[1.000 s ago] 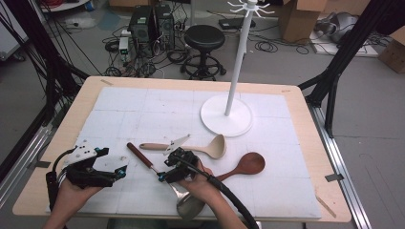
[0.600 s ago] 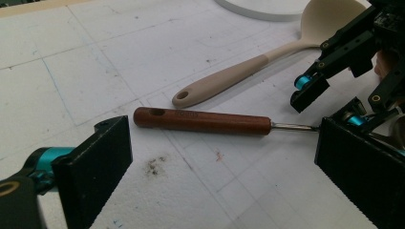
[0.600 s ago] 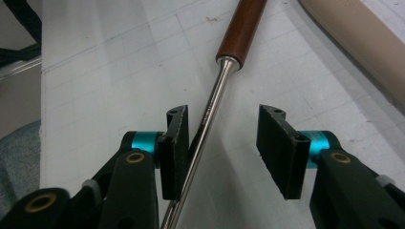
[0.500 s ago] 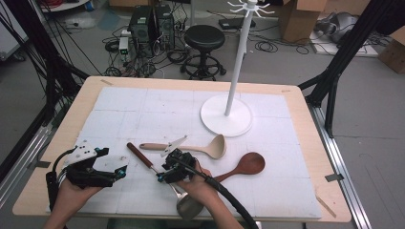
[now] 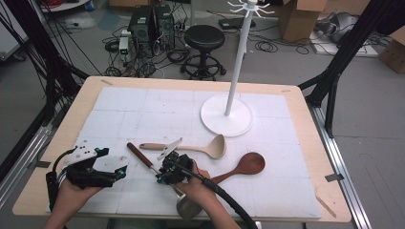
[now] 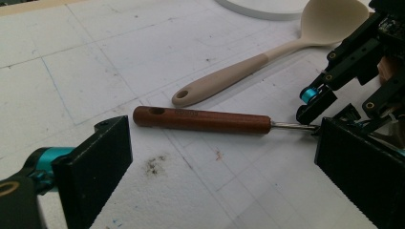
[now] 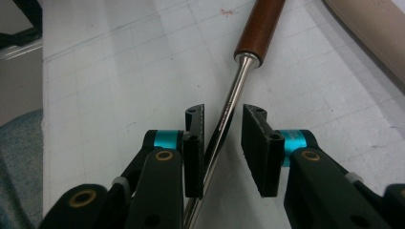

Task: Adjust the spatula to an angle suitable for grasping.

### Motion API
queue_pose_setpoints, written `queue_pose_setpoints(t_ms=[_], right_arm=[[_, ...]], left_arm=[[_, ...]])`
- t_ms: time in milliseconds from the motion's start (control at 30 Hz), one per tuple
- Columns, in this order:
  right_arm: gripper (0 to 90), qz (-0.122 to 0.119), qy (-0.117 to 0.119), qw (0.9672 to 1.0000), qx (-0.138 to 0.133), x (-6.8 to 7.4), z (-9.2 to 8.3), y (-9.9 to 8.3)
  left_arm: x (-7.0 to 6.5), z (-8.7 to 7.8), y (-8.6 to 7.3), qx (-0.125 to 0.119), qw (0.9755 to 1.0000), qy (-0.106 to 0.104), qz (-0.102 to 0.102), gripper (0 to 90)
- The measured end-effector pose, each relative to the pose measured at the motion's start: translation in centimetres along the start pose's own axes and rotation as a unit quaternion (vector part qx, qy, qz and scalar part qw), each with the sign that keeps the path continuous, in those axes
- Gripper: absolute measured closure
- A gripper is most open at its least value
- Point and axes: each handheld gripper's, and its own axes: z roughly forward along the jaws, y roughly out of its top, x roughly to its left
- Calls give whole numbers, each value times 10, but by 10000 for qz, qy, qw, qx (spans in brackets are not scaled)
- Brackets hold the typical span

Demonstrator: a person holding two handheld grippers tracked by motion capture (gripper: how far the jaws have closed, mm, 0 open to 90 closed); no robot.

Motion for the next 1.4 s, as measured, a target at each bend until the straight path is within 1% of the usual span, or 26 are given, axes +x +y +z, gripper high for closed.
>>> queue_pose_setpoints(t_ms=[67,100,167,233,367,500,667,767,833,900,1000,1100,1133,1200,1233,1300,1400], right_arm=[[733,24,13,10000,40,1,0,0],[732,-22,7,10000,45,1,0,1],[734,-24,-16,10000,48,1,1,1],[736,44,-44,10000,75,3,0,1],[740,-15,-102,9999,80,4,1,2],[743,44,-158,9998,127,5,0,2],[735,22,-358,9992,192,10,3,3],[747,78,-340,9992,204,9,2,4],[753,113,-410,9988,257,11,2,5],[757,93,-500,9983,297,13,2,6],[761,125,-542,9980,299,14,2,6],[768,177,-532,9980,303,13,2,6],[773,226,-543,9977,343,13,1,6],[794,217,-581,9973,388,12,0,6],[808,225,-621,9970,411,11,-1,6],[813,115,-793,9959,418,11,-1,5],[814,194,-769,9960,415,11,-1,5]], left_arm=[[0,0,0,-1,10000,-2,-1,60],[0,0,0,-2,10000,-2,0,60],[0,0,0,-2,10000,-2,0,60],[0,0,0,-5,10000,-4,-4,60],[0,0,0,4,10000,-11,15,60],[-1,0,0,-2,10000,-8,27,60],[-1,0,0,-15,10000,-14,26,60],[-1,0,0,-20,10000,-6,21,60],[-1,-1,0,-14,10000,-14,24,60],[-1,-1,0,-22,10000,8,18,60],[0,-2,0,-26,10000,7,17,60],[0,-2,0,-40,10000,9,2,60],[0,-2,0,-35,10000,2,11,60],[0,-2,0,-34,10000,12,3,60],[0,-2,0,-34,10000,11,3,60],[0,-2,0,-34,10000,7,14,60],[-1,-1,1,-36,10000,3,30,60]])
